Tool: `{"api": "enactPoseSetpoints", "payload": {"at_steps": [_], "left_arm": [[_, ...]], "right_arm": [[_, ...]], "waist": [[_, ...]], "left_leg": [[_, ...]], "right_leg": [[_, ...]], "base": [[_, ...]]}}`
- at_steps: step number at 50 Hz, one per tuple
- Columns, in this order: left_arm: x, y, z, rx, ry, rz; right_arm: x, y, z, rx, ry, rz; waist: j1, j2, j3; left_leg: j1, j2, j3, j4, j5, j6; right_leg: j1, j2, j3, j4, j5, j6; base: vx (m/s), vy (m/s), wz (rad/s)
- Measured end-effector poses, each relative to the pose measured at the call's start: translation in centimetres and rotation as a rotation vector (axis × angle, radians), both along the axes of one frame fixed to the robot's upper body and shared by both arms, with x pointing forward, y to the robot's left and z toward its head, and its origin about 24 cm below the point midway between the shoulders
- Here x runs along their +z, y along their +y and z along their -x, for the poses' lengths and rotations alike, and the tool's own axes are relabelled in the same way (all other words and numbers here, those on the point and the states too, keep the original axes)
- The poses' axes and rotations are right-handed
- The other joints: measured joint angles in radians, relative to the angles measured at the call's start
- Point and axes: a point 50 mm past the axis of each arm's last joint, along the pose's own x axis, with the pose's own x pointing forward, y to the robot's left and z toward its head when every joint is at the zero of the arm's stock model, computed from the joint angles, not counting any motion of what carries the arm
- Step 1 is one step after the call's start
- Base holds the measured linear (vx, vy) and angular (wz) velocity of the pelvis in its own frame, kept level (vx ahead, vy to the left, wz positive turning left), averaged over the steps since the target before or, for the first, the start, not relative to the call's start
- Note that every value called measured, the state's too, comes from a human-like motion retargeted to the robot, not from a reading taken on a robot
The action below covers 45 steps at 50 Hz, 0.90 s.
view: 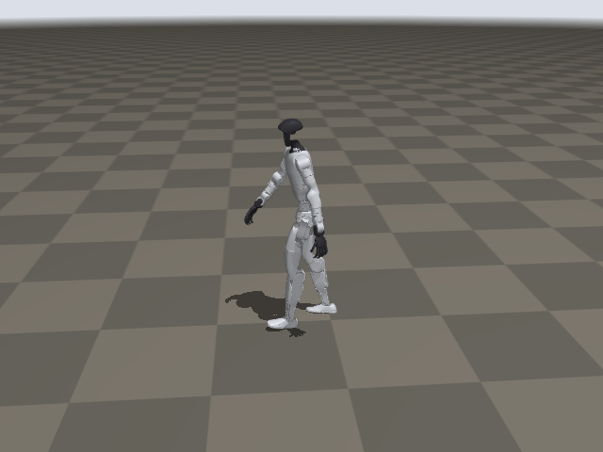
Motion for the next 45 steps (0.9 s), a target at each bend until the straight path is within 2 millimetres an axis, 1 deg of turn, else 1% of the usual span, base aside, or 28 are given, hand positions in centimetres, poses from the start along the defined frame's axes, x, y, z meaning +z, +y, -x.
{"api": "enactPoseSetpoints", "payload": {"at_steps": [2, 5, 8, 10, 13, 15, 18, 22, 25, 28, 30, 32, 34, 36, 38, 40, 42, 45], "left_arm": [[-0.4, -1.2, 0.9, -0.038, 0.021, 0.062], [-0.7, -2.7, 1.7, -0.108, 0.041, 0.154], [-0.9, -3.3, 1.3, -0.155, 0.039, 0.212], [-0.8, -3.2, 0.4, -0.163, 0.029, 0.216], [-0.6, -2.6, -1.6, -0.146, 0.005, 0.161], [-0.4, -2.1, -3.2, -0.132, -0.015, 0.104], [0.1, -1.5, -6.1, -0.126, -0.055, 0.015], [1.4, -1.2, -10.8, -0.164, -0.141, -0.062], [3.0, -1.3, -15.3, -0.214, -0.243, -0.088], [5.5, -1.5, -20.3, -0.26, -0.384, -0.106], [7.7, -1.8, -23.6, -0.286, -0.494, -0.12], [10.2, -2.1, -26.7, -0.305, -0.615, -0.134], [12.9, -2.4, -29.4, -0.32, -0.735, -0.148], [15.4, -2.6, -31.5, -0.334, -0.847, -0.157], [17.6, -2.8, -33.0, -0.35, -0.94, -0.16], [19.2, -2.9, -33.9, -0.369, -1.009, -0.157], [20.0, -2.9, -34.3, -0.391, -1.045, -0.15], [20.1, -2.9, -34.2, -0.411, -1.053, -0.133]], "right_arm": [[2.2, 0.0, -2.1, 0.002, -0.106, -0.017], [4.4, 0.1, -3.7, -0.006, -0.217, -0.063], [4.9, -0.1, -4.0, -0.034, -0.256, -0.109], [4.5, -0.3, -3.5, -0.061, -0.246, -0.128], [2.5, -0.8, -1.7, -0.103, -0.177, -0.129], [0.7, -1.1, 0.1, -0.129, -0.104, -0.115], [-2.5, -1.6, 3.8, -0.166, 0.041, -0.078], [-6.3, -2.3, 10.1, -0.231, 0.27, -0.037], [-8.2, -2.7, 14.8, -0.296, 0.429, -0.04], [-9.3, -2.7, 18.5, -0.354, 0.536, -0.069], [-9.7, -2.6, 20.3, -0.381, 0.573, -0.094], [-9.9, -2.4, 21.3, -0.392, 0.583, -0.119], [-10.1, -2.2, 21.7, -0.387, 0.583, -0.141], [-10.1, -1.8, 21.8, -0.37, 0.582, -0.157], [-10.2, -1.5, 21.7, -0.344, 0.585, -0.167], [-10.2, -1.2, 21.3, -0.313, 0.595, -0.17], [-10.2, -0.9, 20.9, -0.284, 0.609, -0.164], [-10.0, -1.0, 19.7, -0.253, 0.621, -0.145]], "waist": [[0.005, 0.017, 0.034], [-0.003, 0.029, 0.069], [-0.03, 0.012, 0.085], [-0.055, -0.01, 0.086], [-0.096, -0.049, 0.072], [-0.125, -0.07, 0.056], [-0.173, -0.086, 0.029], [-0.245, -0.081, -0.005], [-0.295, -0.065, -0.021], [-0.336, -0.048, -0.03], [-0.361, -0.038, -0.031], [-0.385, -0.032, -0.023], [-0.408, -0.028, -0.012], [-0.428, -0.026, 0.002], [-0.442, -0.024, 0.016], [-0.45, -0.023, 0.028], [-0.452, -0.023, 0.037], [-0.459, -0.024, 0.046]], "left_leg": [[-0.013, 0.005, -0.021, -0.003, 0.028, -0.007], [-0.028, 0.002, -0.08, 0.003, 0.039, -0.001], [-0.026, -0.021, -0.115, 0.028, 0.002, 0.041], [-0.015, -0.041, -0.11, 0.058, -0.039, 0.081], [0.013, -0.066, -0.087, 0.131, -0.115, 0.145], [0.035, -0.078, -0.092, 0.189, -0.165, 0.179], [0.075, -0.087, -0.156, 0.276, -0.234, 0.208], [0.142, -0.089, -0.291, 0.345, -0.283, 0.209], [0.203, -0.077, -0.385, 0.337, -0.28, 0.181], [0.26, -0.051, -0.445, 0.276, -0.274, 0.131], [0.288, -0.034, -0.465, 0.22, -0.281, 0.096], [0.305, -0.02, -0.464, 0.161, -0.291, 0.062], [0.314, -0.009, -0.448, 0.109, -0.295, 0.031], [0.316, 0.0, -0.425, 0.067, -0.29, 0.004], [0.316, 0.006, -0.399, 0.034, -0.277, -0.017], [0.312, 0.009, -0.372, 0.011, -0.26, -0.031], [0.306, 0.005, -0.349, -0.001, -0.245, -0.035], [0.29, -0.027, -0.33, -0.002, -0.225, -0.013]], "right_leg": [[-0.003, 0.002, 0.006, -0.026, 0.015, 0.005], [-0.017, -0.003, 0.001, -0.052, 0.042, 0.019], [-0.045, -0.026, -0.026, -0.069, 0.073, 0.059], [-0.07, -0.051, -0.05, -0.076, 0.093, 0.086], [-0.114, -0.093, -0.085, -0.079, 0.119, 0.112], [-0.141, -0.119, -0.103, -0.078, 0.133, 0.122], [-0.17, -0.143, -0.128, -0.075, 0.15, 0.125], [-0.195, -0.151, -0.164, -0.074, 0.172, 0.125], [-0.213, -0.14, -0.191, -0.077, 0.193, 0.125], [-0.239, -0.115, -0.213, -0.085, 0.225, 0.125], [-0.258, -0.098, -0.224, -0.094, 0.249, 0.125], [-0.275, -0.082, -0.228, -0.108, 0.266, 0.125], [-0.291, -0.066, -0.225, -0.122, 0.269, 0.125], [-0.308, -0.05, -0.216, -0.129, 0.251, 0.125], [-0.325, -0.039, -0.209, -0.129, 0.22, 0.125], [-0.34, -0.035, -0.216, -0.129, 0.189, 0.125], [-0.344, -0.041, -0.238, -0.129, 0.178, 0.125], [-0.317, -0.081, -0.265, -0.128, 0.199, 0.125]], "base": [[-0.53, -0.12, -0.16], [-0.5, -0.11, 0.14], [-0.46, -0.08, 0.51], [-0.43, -0.05, 0.69], [-0.38, -0.02, 0.72], [-0.34, 0.01, 0.64], [-0.31, 0.04, 0.55], [-0.29, 0.08, 0.5], [-0.32, 0.1, 0.43], [-0.36, 0.1, 0.28], [-0.39, 0.12, 0.18], [-0.42, 0.13, 0.1], [-0.44, 0.13, -0.02], [-0.44, 0.15, -0.18], [-0.44, 0.18, -0.37], [-0.44, 0.19, -0.54], [-0.42, 0.22, -0.61], [-0.38, 0.29, -0.49]]}}
